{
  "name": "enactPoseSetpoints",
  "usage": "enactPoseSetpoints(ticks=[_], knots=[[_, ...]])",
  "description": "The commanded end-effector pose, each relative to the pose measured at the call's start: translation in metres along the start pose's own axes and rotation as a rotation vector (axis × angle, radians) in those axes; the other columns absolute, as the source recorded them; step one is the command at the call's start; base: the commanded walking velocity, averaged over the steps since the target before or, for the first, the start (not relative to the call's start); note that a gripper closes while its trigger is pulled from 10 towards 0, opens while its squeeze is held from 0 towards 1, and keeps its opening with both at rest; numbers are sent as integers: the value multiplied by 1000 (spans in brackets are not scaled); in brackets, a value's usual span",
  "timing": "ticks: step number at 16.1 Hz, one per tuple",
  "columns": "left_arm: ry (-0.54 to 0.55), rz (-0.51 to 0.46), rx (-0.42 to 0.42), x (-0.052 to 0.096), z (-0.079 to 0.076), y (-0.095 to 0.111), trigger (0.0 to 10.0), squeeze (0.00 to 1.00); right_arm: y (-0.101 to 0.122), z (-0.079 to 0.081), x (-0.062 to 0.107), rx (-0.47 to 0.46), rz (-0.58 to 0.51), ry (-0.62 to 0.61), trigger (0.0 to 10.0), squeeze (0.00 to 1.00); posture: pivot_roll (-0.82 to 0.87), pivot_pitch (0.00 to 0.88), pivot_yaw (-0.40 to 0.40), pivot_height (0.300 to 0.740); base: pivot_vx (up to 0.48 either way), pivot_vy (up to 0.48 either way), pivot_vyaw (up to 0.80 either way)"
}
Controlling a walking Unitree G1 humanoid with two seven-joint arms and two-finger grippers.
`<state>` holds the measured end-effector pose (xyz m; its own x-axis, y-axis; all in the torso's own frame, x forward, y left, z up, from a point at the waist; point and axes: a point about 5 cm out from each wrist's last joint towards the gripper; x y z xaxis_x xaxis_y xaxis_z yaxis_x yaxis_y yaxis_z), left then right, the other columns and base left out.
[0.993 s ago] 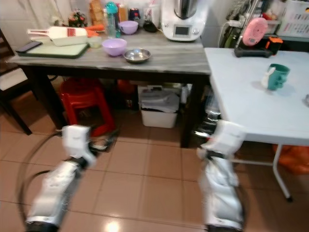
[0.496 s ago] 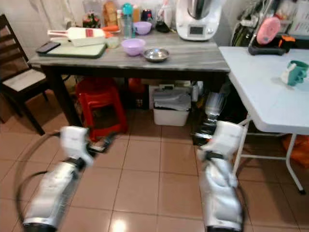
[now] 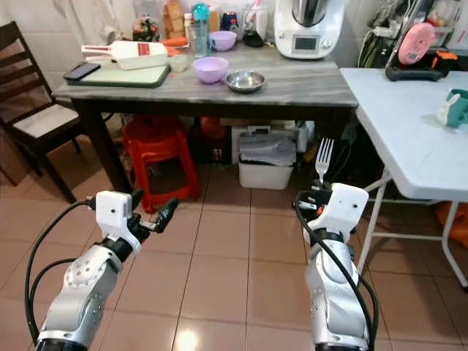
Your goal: Setting the table
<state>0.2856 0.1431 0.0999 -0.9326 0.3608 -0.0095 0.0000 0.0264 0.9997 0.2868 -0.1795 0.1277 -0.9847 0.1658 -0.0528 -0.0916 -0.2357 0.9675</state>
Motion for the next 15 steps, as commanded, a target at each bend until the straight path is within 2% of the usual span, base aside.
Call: enactPoseSetpoints(ticks=[1, 4, 6, 15], knots=[[-5, -10, -6, -1, 1, 5, 10000, 0, 3, 1, 0, -2, -20, 8, 10000, 0, 21, 0, 19, 740, 356, 0, 0], [-11, -9, -4, -1, 0, 5, 10000, 0, 3, 2, 0, 2, -21, 15, 10000, 0, 21, 0, 21, 740, 368, 0, 0], [-14, -7, -2, -1, 0, 5, 10000, 0, 3, 2, 0, -2, -22, 14, 10000, 0, 22, 0, 22, 740, 390, 0, 438], [-31, -1, 5, -2, -4, 5, 10000, 0, 3, 1, 1, -4, -28, 7, 10000, 0, 14, 0, 28, 740, 388, 0, 0]])
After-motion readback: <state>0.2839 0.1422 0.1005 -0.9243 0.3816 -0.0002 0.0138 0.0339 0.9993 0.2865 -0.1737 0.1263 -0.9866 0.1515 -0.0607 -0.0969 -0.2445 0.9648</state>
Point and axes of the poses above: a point about 5 cm out from each wrist's last joint towards the gripper, its own x axis pointing back from the gripper into the wrist, its own y axis along the axis of the wrist's last joint, z = x × y, and after that the axes turned 5 degrees about -x, right-handed
